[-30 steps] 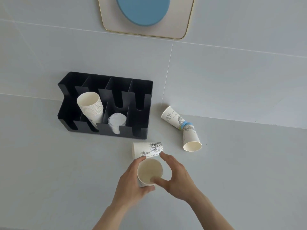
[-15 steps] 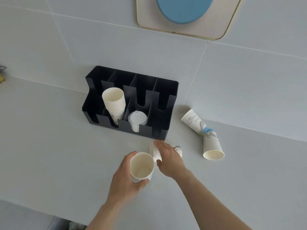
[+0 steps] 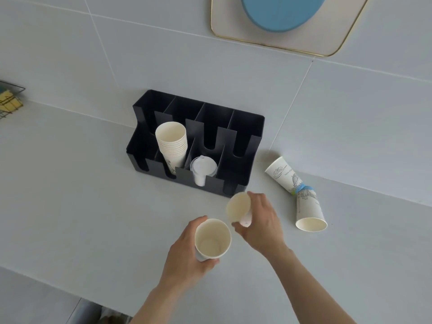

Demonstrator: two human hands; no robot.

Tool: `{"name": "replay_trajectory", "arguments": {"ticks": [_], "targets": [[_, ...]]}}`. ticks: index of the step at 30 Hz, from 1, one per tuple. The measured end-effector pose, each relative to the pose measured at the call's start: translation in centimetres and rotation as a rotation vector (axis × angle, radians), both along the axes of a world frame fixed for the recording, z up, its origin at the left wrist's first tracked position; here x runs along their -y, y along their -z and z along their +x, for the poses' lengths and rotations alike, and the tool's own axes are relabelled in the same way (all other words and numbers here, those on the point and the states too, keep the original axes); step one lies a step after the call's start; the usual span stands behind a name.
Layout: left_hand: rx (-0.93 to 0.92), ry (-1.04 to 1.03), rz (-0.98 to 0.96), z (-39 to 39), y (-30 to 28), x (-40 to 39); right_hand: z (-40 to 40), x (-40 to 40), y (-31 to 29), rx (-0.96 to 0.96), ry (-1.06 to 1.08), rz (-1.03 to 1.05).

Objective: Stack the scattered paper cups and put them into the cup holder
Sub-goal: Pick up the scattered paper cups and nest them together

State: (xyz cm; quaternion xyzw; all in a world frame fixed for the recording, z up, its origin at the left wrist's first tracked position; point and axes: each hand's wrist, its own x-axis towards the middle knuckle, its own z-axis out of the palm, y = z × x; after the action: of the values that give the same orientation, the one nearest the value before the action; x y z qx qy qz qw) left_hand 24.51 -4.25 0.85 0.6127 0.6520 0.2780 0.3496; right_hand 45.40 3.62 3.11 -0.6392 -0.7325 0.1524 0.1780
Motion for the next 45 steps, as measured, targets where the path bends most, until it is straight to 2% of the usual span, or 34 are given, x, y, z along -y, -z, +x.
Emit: {"name": "replay_trajectory", "arguments": {"ticks": [4,7,9,12,17,21,30,32,35,37,39,42,45], "targets": [[-0.006,-0.001,0.003,0.2,0.2,0.1,1.5,0.9,-6.0,-0.414,0.097,0.064],[-0.008,-0.003,0.015,0.3,0.1,0.1,1.4,2.3,-9.2,-0.657,-0.005,0.028],[-0.004,0.001,0.018,0.5,0.0,0.1,0.6,3.3,-9.4,-0.713,-0.078,-0.022],[0.011,-0.005,0.014,0.6,0.0,0.0,-0.8,4.3,-7.4,-0.644,-0.148,-0.081],[0.02,-0.027,0.018,0.8,0.2,0.0,-1.6,5.0,-3.5,-0.381,-0.239,-0.15],[0.03,-0.031,0.025,0.8,0.1,0.2,-1.7,5.5,-1.8,-0.253,-0.308,-0.176],[0.025,-0.01,0.042,1.1,0.0,0.2,-1.1,5.4,-1.2,-0.19,-0.288,-0.175],[0.018,0.002,0.046,1.4,0.1,0.0,-0.1,5.0,-1.4,-0.229,-0.238,-0.161],[0.026,0.011,0.051,2.3,0.2,-0.3,3.7,4.0,-1.1,-0.293,-0.005,-0.011],[0.03,0.019,0.048,3.0,0.2,-0.5,7.2,3.2,-0.7,-0.193,0.168,0.086],[0.041,0.023,0.042,3.8,0.2,-0.9,10.6,2.5,-0.1,-0.032,0.278,0.095],[0.057,0.032,0.043,4.9,0.1,-1.4,14.6,1.7,1.3,0.141,0.309,0.058],[0.064,0.036,0.037,5.5,0.2,-1.7,16.9,1.2,2.4,0.203,0.288,0.001]]}}
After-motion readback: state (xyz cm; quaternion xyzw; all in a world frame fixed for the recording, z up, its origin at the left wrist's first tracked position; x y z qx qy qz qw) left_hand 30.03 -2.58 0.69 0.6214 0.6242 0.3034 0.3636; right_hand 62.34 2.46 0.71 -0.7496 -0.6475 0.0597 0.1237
